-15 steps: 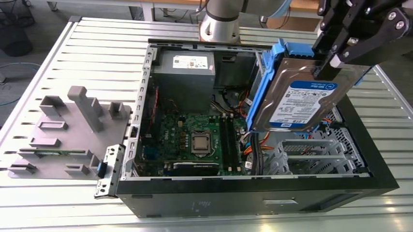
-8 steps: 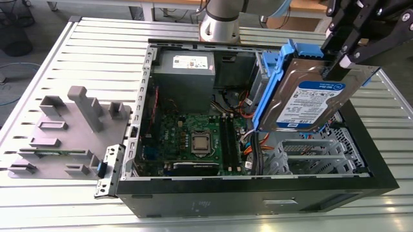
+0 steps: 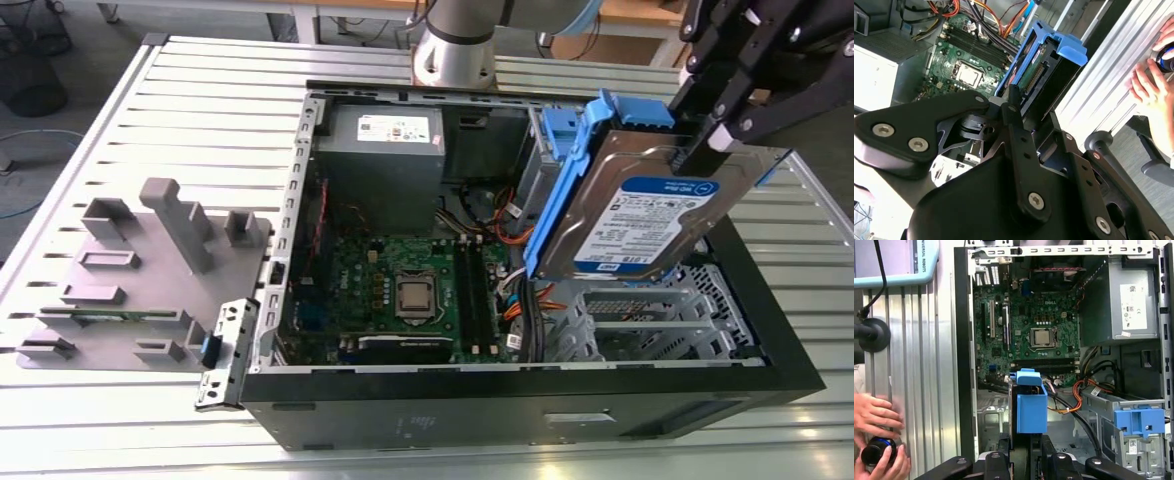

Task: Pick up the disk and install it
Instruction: 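Pick up the disk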

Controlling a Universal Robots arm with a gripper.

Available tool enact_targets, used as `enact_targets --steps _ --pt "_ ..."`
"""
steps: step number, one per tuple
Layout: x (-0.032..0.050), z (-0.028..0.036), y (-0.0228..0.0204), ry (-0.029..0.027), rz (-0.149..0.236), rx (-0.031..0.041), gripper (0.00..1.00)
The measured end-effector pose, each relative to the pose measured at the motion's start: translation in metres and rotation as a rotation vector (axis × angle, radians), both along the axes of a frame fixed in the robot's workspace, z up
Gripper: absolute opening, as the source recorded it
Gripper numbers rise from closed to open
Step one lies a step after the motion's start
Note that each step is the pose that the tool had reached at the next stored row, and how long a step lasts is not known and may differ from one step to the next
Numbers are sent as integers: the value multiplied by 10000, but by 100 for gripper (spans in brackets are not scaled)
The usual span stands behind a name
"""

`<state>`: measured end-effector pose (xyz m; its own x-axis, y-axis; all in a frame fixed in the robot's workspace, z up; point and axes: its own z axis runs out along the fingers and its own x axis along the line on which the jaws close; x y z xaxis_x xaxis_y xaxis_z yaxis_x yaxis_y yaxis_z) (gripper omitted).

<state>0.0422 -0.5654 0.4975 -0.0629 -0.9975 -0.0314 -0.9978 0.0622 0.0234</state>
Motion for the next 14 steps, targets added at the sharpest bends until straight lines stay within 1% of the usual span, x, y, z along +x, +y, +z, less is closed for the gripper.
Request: enact_targets --steps 4,6,8,11,12,13,14 --pt "2 -2 -62 0 -1 -1 35" --pt "6 -7 -67 0 -1 0 35" --pt "30 -11 -68 0 -1 -3 35" --pt "125 -18 -68 0 -1 0 35" --pt "212 -21 -68 2 -2 -1 35" --pt "257 -22 -68 3 -1 -2 35" --pt "345 -25 -69 4 -1 -1 35"
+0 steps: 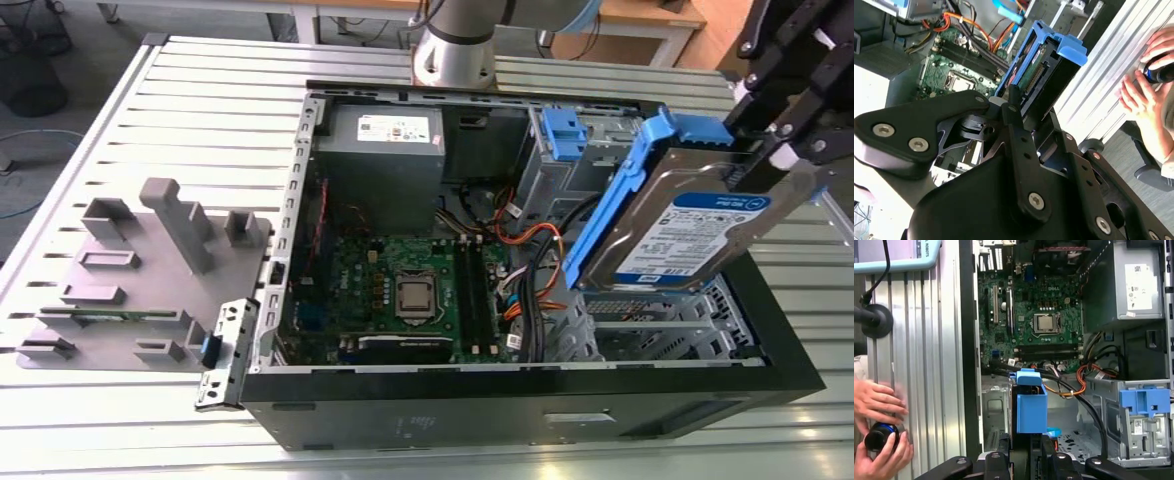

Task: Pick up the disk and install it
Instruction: 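Pick up the disk, then insert the disk into the insertion slot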

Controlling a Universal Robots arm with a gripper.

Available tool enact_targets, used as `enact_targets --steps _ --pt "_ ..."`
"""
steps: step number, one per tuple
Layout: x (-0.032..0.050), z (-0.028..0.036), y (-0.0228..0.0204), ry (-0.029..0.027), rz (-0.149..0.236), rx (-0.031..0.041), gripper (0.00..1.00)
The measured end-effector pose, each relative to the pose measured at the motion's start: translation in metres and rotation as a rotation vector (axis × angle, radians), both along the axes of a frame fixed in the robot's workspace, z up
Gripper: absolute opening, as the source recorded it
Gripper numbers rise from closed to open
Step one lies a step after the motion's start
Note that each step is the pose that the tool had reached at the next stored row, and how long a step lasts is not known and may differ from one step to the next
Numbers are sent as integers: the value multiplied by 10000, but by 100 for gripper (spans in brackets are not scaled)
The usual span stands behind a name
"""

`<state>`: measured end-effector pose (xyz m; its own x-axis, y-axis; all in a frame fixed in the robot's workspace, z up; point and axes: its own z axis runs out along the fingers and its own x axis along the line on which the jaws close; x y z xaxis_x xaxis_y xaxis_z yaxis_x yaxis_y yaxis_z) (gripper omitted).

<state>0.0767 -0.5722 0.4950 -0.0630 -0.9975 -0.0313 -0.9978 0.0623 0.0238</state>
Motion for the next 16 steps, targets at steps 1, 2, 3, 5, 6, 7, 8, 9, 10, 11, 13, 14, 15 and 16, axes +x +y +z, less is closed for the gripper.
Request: enact_targets --steps 1,2,3,5,6,7,8,9,10,11,13,14,15,16 --pt "42 -1 0 1 0 0 35" --pt "85 -2 0 1 0 0 35" --pt "121 -3 0 1 1 -1 35" --pt "179 -5 0 1 0 0 35" --pt "204 -6 0 1 0 0 35" --pt "228 -7 0 1 0 -1 35" --pt "248 -8 0 1 1 0 35" --pt "252 -7 1 1 1 0 35" --pt "252 -7 1 1 0 0 35" --pt "252 -7 1 1 0 0 35" --pt "252 -15 0 0 0 33 35" --pt "252 -27 0 1 0 35 35" --pt "252 -42 0 1 0 34 35" --pt "252 -60 0 1 1 33 35"
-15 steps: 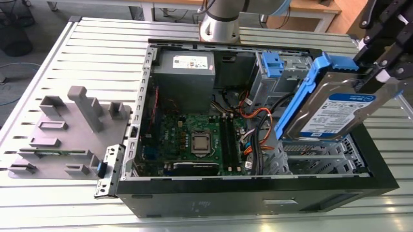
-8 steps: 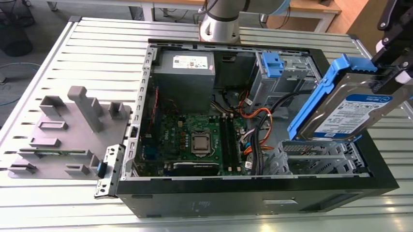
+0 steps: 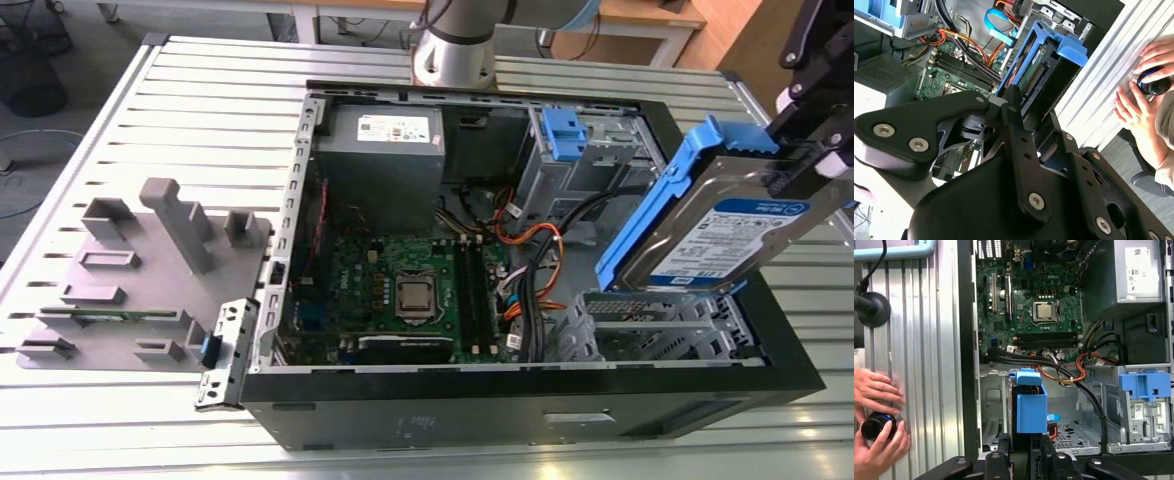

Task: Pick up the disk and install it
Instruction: 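Insert the disk into the insertion slot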

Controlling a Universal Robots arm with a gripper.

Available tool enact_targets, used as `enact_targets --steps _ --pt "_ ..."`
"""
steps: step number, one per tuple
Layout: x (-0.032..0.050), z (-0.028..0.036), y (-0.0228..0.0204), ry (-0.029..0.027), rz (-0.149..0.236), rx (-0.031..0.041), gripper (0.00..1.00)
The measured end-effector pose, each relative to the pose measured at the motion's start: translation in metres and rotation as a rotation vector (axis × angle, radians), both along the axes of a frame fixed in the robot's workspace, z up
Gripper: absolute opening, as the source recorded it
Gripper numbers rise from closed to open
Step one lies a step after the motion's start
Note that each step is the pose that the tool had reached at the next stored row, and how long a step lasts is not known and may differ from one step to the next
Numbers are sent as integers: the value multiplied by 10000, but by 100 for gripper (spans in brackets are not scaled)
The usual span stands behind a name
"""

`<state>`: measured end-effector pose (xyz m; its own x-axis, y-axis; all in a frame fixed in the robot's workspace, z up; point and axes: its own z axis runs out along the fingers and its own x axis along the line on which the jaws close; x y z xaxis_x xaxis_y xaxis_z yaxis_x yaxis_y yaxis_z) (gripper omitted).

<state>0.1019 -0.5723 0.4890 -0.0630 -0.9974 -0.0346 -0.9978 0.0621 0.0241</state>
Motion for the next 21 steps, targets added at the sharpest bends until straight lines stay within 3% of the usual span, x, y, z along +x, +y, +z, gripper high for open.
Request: enact_targets --steps 9,21 --pt "0 -159 0 0 3 0 35" --pt "54 -223 -1 0 13 -4 35"
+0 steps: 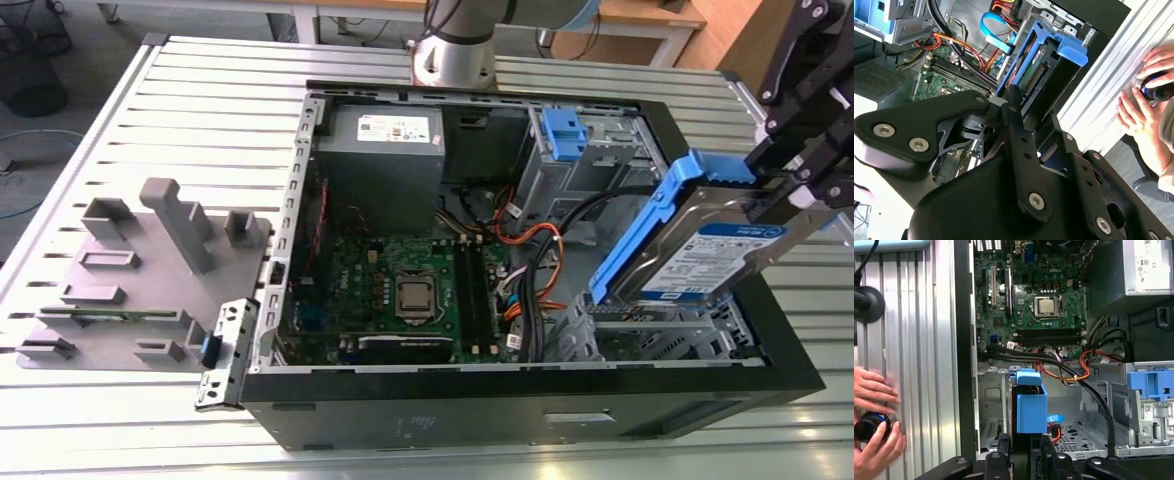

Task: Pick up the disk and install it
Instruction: 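Insert the disk into the insertion slot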

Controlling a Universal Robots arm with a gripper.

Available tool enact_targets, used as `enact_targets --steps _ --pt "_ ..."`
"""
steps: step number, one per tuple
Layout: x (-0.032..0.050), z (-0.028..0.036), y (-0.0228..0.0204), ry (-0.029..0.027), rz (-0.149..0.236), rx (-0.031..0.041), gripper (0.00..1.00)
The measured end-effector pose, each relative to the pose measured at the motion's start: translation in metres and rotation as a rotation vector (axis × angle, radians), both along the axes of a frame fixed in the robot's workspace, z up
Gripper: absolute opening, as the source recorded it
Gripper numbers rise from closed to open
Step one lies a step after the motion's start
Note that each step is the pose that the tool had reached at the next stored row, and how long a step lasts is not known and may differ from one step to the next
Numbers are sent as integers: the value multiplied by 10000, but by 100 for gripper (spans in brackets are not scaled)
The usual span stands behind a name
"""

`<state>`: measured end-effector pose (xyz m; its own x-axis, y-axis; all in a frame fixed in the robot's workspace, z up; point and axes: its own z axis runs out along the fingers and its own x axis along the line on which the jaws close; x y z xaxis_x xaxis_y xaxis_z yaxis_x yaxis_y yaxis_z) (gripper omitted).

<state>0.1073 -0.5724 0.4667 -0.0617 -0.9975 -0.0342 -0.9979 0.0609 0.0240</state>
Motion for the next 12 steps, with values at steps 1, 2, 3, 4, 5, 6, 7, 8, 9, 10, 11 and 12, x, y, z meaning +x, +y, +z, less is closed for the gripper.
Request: enact_targets --steps 1,2,3,4,5,6,7,8,9,10,11,12 --pt "10 -3 0 0 0 -2 35" --pt "13 -7 0 0 1 -3 35" --pt "13 -14 0 0 -1 -5 35" --pt "13 -26 0 0 -1 -6 35" --pt "13 -39 0 0 -1 -7 35" --pt "14 -49 0 0 0 -8 35" --pt "14 -52 0 0 0 -10 35" --pt "14 -52 0 0 1 -12 35" --pt "14 -56 0 0 1 -12 35" --pt "14 -60 0 0 0 -13 35" --pt "14 -64 0 0 0 -13 35" --pt "14 -66 0 0 0 -14 35"
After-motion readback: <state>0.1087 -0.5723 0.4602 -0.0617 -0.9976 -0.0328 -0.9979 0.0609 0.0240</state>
